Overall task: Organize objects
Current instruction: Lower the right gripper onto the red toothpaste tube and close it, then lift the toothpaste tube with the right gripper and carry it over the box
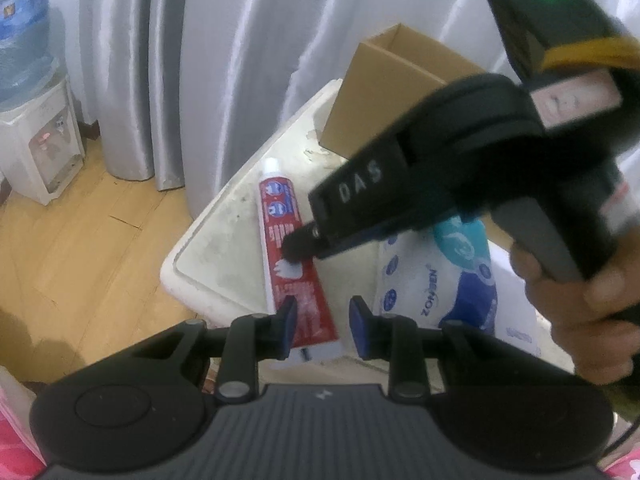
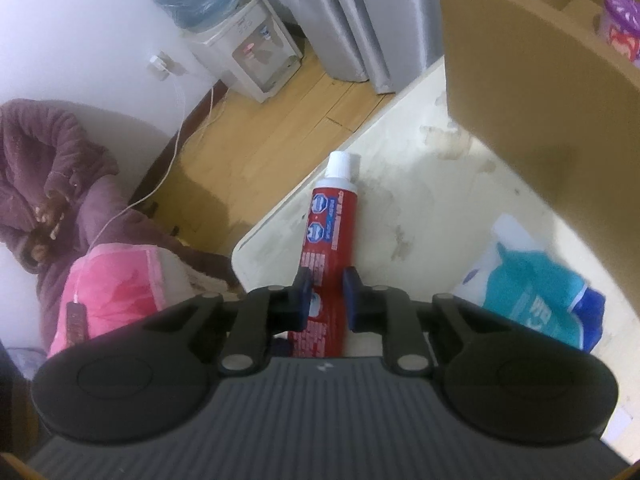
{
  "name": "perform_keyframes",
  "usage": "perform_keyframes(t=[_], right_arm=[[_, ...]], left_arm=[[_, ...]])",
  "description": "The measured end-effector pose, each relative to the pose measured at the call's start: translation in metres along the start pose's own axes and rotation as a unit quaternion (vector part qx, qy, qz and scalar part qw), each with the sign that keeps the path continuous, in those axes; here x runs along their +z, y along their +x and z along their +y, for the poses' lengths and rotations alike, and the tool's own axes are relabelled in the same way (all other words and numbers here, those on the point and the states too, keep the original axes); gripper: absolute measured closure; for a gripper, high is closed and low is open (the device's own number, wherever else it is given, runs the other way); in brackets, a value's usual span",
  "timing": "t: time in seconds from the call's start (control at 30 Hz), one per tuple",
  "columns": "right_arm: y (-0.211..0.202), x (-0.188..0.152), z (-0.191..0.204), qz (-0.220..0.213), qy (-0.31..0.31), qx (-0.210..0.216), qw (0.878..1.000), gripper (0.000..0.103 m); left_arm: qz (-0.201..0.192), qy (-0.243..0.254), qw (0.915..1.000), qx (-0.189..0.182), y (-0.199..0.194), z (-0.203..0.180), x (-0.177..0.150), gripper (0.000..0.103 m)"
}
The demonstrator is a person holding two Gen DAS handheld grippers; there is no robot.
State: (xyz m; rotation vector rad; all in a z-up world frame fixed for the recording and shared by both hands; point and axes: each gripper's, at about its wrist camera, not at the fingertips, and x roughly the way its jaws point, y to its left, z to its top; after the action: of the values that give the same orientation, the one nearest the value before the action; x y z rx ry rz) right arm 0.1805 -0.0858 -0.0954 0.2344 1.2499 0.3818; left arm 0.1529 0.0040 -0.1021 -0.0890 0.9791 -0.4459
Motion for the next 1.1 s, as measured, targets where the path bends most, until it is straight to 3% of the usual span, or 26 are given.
perform_keyframes(t=[0.3,0.6,0.87,1.1], right_arm=[[0.0,0.007,-0.006,0.006,0.028,0.021,0.999,0.086],[0.004,0.021,0.008,0.0,0.008,-0.01,1.0,0.072],[0.019,0.017,0.0,0.019,0.032,-0.008,0.999,0.069],[0.019,0.013,-0.002,0.021,0.038,0.007,0.999,0.073]], left_arm=[[-0.007,0.004,1.0,0.004,0.006,0.006,0.009,0.075],[-0.004,0.009,0.9994,0.035,0.015,0.013,0.014,0.074],[0.005,0.014,0.9996,0.025,0.022,0.014,0.018,0.07],[0.005,0.007,0.9997,0.021,0.021,0.014,0.013,0.07]])
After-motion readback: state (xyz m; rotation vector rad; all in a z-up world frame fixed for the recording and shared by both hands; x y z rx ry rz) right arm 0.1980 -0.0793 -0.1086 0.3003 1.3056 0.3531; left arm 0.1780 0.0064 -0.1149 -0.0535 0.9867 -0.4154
